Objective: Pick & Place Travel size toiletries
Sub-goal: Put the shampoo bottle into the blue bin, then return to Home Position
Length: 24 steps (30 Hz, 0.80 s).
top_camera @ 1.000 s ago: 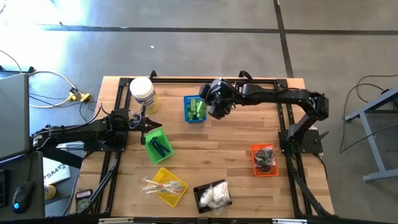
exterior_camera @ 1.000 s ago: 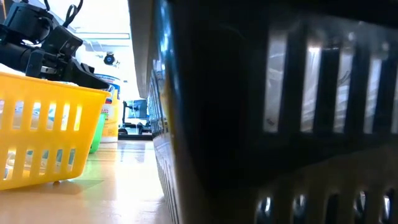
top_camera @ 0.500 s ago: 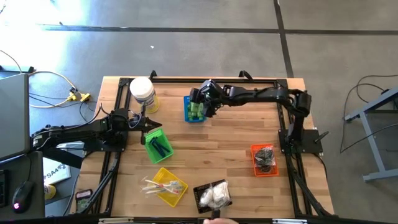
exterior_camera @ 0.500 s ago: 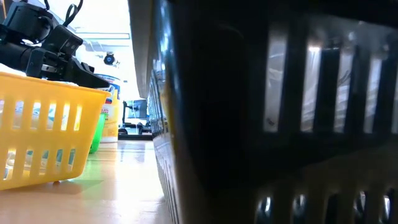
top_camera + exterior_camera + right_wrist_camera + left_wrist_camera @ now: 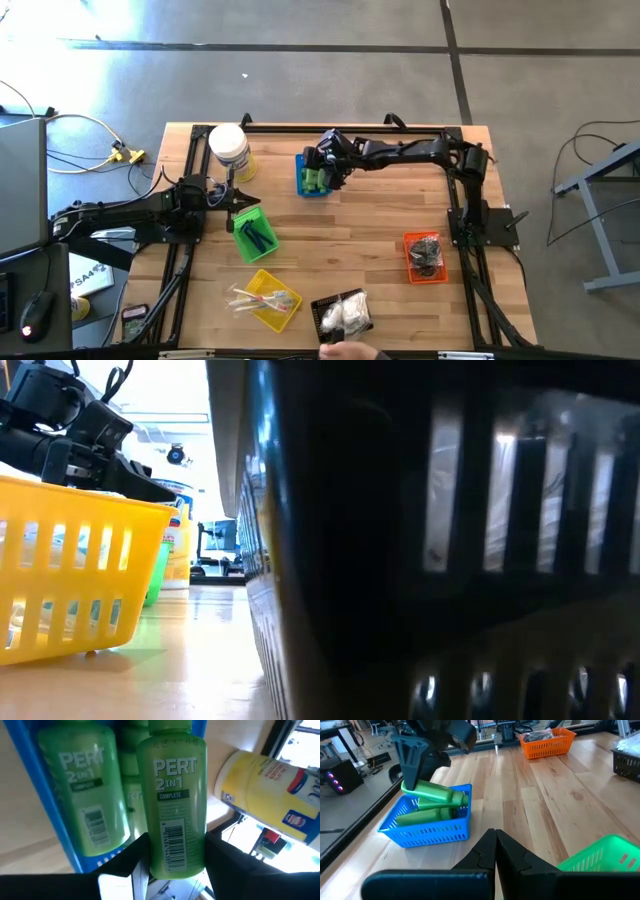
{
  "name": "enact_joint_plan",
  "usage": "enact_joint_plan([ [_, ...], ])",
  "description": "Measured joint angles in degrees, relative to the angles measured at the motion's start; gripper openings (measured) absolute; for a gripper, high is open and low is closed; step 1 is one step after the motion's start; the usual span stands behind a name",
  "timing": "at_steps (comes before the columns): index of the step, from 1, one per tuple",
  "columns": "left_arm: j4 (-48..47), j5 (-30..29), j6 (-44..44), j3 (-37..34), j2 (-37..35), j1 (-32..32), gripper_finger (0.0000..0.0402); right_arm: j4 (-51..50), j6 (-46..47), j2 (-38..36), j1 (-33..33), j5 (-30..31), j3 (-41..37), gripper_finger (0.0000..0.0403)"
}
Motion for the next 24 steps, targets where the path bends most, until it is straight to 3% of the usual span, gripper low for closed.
enact_joint_plan([
  [10, 0.2, 0.0, 1.0, 0.0, 0.0, 0.0, 0.0000, -1.5, 0.6, 0.0, -0.1, -2.7, 0.0, 0.0156],
  [24, 0.8, 0.0, 1.1, 0.0, 0.0, 0.0, 0.0000, -2.3, 0.7, 0.0, -1.6, -2.3, 0.0, 0.0205],
])
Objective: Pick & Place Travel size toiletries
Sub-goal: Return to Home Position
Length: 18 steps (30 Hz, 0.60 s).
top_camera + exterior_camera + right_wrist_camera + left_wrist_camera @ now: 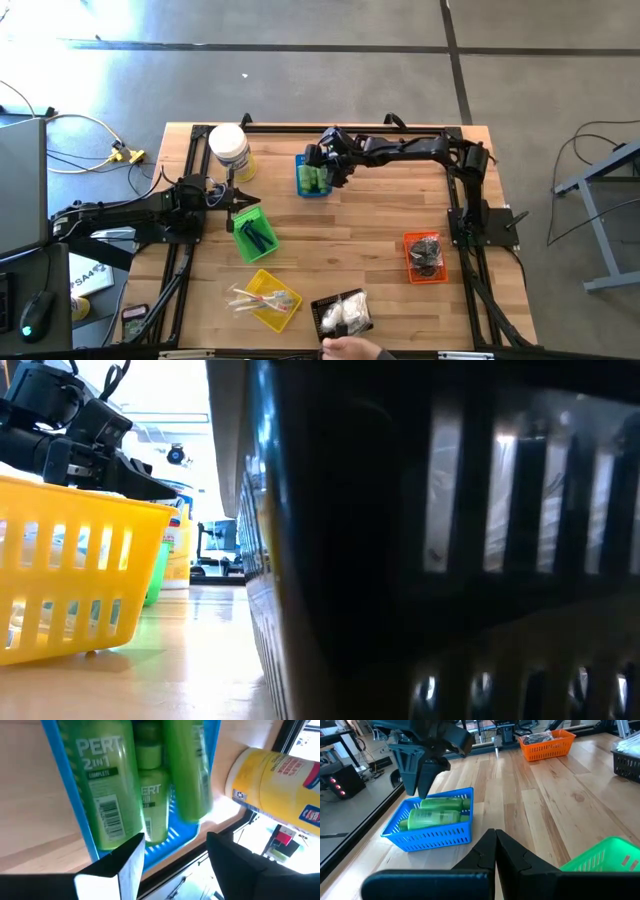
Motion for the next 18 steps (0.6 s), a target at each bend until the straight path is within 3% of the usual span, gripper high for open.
enact_joint_plan([
  [8, -0.1, 0.0, 0.4, 0.0, 0.0, 0.0, 0.0000, 6.1, 2.9, -1.1, 0.5, 2.3, 0.0, 0.0206],
  [13, -0.2, 0.0, 0.3, 0.0, 0.0, 0.0, 0.0000, 11.3, 22.1, -9.4, 0.0, -6.5, 0.1, 0.0200],
  [18, -0.2, 0.0, 0.2, 0.0, 0.0, 0.0, 0.0000, 12.7, 44.8, -22.5, -0.5, -10.6, 0.1, 0.0177],
])
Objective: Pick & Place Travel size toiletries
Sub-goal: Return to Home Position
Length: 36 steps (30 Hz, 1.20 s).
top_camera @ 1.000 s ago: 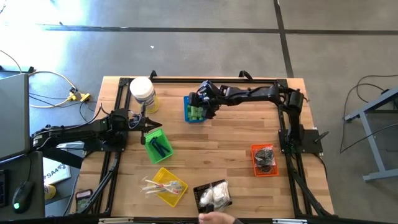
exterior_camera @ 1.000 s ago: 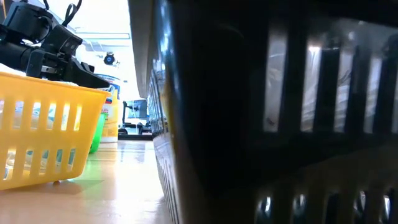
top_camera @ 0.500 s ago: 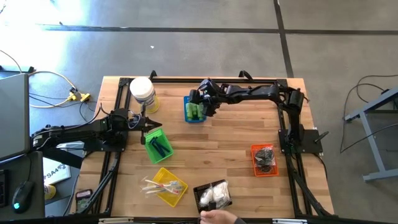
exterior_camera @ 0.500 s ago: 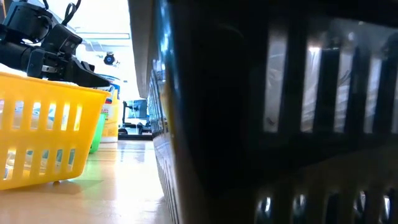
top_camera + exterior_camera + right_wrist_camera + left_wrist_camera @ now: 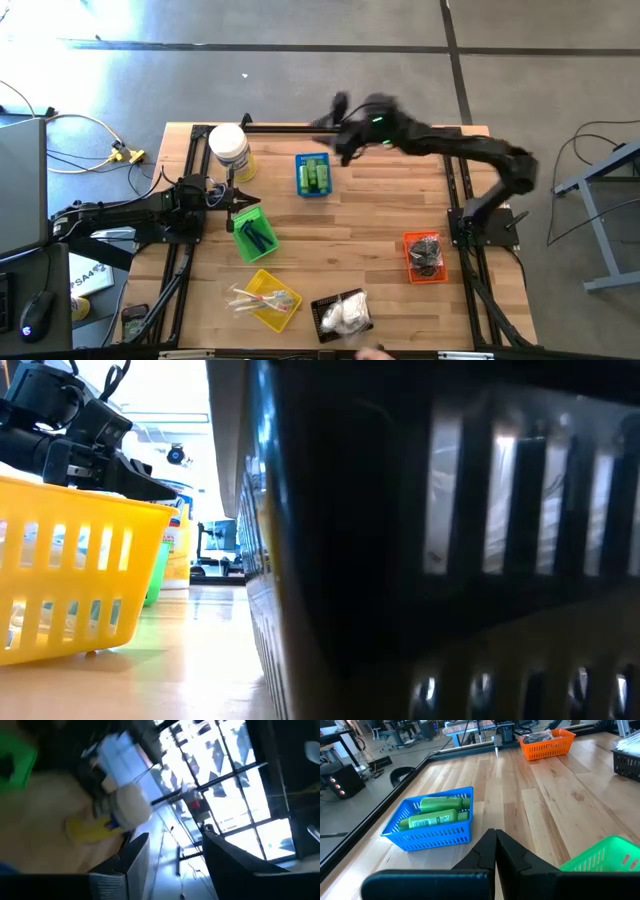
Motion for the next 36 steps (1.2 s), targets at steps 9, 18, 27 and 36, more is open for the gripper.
enact_joint_plan([
  [9, 0.0, 0.0, -0.7, 0.0, 0.0, 0.0, 0.0000, -6.7, 50.7, -20.9, -7.1, -21.3, 0.0, 0.0121],
  [18, 1.1, 0.0, -0.7, 0.0, 0.0, 0.0, 0.0000, -27.5, 62.5, -37.0, -9.6, -16.9, -0.4, 0.0046],
  [27, 2.0, 0.0, -0.5, 0.0, 0.0, 0.0, 0.0000, -23.8, 63.8, -56.3, -8.0, -14.6, -19.5, 0.0004],
  [36, 3.7, 0.0, -0.5, 0.0, 0.0, 0.0, 0.0000, -15.9, 72.6, -72.0, -7.9, -12.6, -40.1, 0.0003],
])
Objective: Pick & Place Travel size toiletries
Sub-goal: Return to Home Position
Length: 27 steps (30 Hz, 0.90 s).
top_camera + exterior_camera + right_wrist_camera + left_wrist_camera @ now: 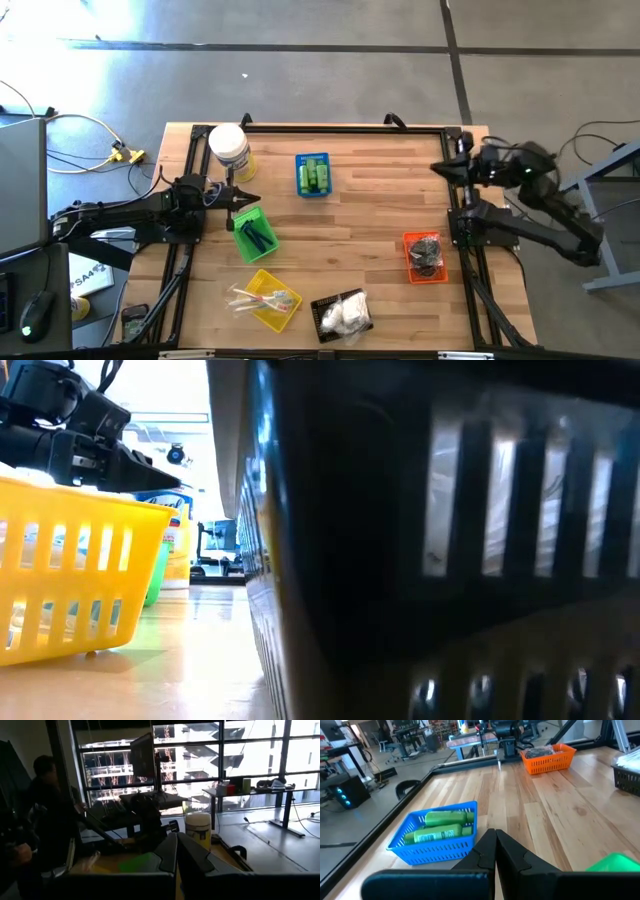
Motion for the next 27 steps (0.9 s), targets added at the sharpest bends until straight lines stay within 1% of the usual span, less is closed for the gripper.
enact_joint_plan([
  [5, 2.8, 0.0, 0.0, 0.0, 0.0, 0.0, 0.0000, 3.6, 0.1, -3.5, 0.0, 2.8, -9.9, 0.0003],
  [7, 3.0, 0.0, 0.0, 0.0, 0.0, 0.0, 0.0000, 7.2, -0.8, -3.7, 0.0, 3.1, -13.9, 0.0003],
  [9, 3.1, -0.1, 0.0, 0.0, 0.0, 0.0, 0.0000, 11.3, -0.8, -3.7, 0.0, 4.7, -17.5, 0.0003],
  [11, 4.4, -0.3, -0.2, 0.0, 0.0, 0.0, 0.0000, 15.0, -0.8, -3.2, 0.0, 6.4, -20.2, 0.0003],
  [13, 6.3, -1.5, -1.1, 0.0, 0.0, 0.0, 0.0000, 17.3, -0.8, -3.0, 0.0, 6.8, -22.1, 0.0003],
  [16, 7.2, -4.6, -4.4, 0.0, 0.0, 0.0, 0.0000, 19.6, -0.9, -3.0, 0.0, 6.8, -23.9, 0.0003],
  [23, 5.9, -16.2, -6.2, 0.0, 0.0, 0.0, 0.0000, 19.7, -2.3, -2.9, 0.0, 6.8, -26.3, 0.0003],
  [27, 5.1, -16.7, -4.6, 0.0, 0.0, 0.0, 0.0000, 19.6, -1.8, -1.9, 0.0, 6.3, -28.7, 0.0003],
])
